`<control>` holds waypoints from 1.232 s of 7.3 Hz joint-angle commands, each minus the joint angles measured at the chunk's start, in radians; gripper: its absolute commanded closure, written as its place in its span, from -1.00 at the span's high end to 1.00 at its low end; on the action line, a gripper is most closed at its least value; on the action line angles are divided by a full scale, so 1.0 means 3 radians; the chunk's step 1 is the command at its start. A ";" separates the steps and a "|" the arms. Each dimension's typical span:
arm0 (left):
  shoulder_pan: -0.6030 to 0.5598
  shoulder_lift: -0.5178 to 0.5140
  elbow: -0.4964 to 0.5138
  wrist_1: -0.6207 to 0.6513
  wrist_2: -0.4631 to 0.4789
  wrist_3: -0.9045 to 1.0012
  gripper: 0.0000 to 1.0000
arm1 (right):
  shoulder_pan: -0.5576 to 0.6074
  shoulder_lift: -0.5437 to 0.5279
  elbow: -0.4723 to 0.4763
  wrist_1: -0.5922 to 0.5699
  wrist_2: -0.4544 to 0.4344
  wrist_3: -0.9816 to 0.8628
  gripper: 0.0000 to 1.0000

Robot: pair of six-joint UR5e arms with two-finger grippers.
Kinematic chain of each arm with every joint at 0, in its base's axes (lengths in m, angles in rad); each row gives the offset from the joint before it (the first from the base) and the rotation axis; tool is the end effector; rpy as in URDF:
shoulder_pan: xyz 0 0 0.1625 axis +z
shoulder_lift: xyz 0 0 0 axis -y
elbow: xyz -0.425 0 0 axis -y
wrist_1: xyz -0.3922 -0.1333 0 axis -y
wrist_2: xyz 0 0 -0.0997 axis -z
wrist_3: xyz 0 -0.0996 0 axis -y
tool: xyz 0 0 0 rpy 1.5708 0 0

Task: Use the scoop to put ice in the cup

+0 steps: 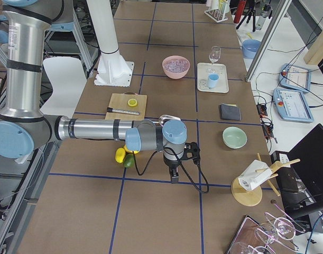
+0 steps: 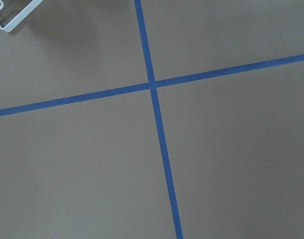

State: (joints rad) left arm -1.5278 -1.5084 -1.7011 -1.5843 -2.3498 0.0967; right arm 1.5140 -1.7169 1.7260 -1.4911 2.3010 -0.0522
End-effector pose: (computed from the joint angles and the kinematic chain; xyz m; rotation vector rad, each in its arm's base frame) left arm -0.0431 -0.4722 0.6226 0.0982 0.7771 0.1642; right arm 0.0420 -0.4393 0.6445 0.0832 -0.7305 -0.1365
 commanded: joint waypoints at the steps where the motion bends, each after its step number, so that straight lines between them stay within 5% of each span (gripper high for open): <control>1: 0.0005 -0.0008 0.0015 -0.0011 -0.0001 0.0000 1.00 | 0.0000 0.0001 -0.0001 0.0000 0.0000 0.0000 1.00; 9: 0.0015 -0.0269 -0.0041 -0.0113 -0.0037 -0.0026 1.00 | -0.0041 0.0047 0.0184 0.0153 0.0015 0.0015 1.00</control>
State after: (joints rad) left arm -1.5248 -1.5632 -1.7125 -1.6071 -2.3574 0.0906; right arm 1.5026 -1.7014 1.7865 -1.4674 2.3052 -0.0477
